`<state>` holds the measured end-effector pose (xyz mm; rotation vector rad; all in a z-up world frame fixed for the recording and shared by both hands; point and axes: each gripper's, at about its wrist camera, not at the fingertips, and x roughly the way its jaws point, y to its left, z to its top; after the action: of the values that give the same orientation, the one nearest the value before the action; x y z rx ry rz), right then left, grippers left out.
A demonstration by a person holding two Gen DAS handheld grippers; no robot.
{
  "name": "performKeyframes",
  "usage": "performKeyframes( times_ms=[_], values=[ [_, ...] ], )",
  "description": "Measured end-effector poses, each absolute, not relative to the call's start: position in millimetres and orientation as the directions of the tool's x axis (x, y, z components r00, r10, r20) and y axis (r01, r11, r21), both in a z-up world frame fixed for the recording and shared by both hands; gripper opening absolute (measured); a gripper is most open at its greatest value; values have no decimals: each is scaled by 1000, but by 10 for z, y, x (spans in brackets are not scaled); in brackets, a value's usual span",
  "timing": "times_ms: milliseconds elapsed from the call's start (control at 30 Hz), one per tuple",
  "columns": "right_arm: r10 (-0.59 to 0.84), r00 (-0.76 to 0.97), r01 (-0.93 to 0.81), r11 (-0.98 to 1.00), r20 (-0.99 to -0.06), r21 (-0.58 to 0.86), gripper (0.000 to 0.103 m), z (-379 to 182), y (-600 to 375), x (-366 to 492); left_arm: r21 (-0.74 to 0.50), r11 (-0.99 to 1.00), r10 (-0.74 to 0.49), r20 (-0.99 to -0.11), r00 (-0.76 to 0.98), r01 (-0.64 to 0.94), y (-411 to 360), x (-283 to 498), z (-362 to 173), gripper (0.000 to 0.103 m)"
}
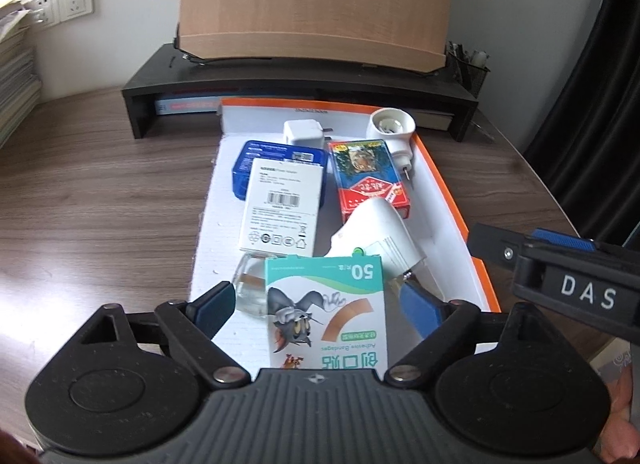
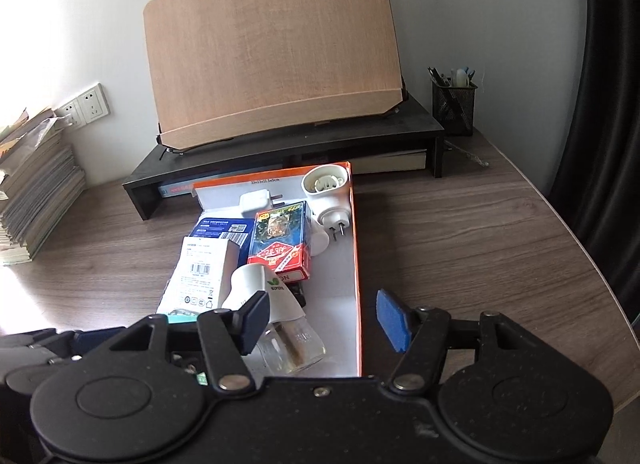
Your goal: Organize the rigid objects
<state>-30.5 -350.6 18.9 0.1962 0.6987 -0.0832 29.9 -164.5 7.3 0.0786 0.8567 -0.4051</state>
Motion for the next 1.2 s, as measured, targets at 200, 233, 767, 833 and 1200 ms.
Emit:
performKeyframes(
  times_ms=[200,233,767,833,1200],
  values=[
    [1,777,122,981,-629,152,78,241,-3511,-385,-83,940,-278,-749,602,331,-1585,202,169,103],
    [0,778,124,981,-629,153,78,253,-3512,-403,-78,942,-271,-749,605,326,-1576,180,185,103],
    [-49,748,179,975,-662,129,80,332,-3400,-1019,-12,950,-215,-751,625,312,-1385,-194,295,103],
    [-49,744,174,977,-666,124,81,332,-3359,-1096,-3,953,-204,-749,630,305,-1356,-251,294,103],
    [-53,729,175,978,-683,110,81,334,-3253,-1264,15,952,-192,-749,634,306,-1292,-391,311,103]
  ],
)
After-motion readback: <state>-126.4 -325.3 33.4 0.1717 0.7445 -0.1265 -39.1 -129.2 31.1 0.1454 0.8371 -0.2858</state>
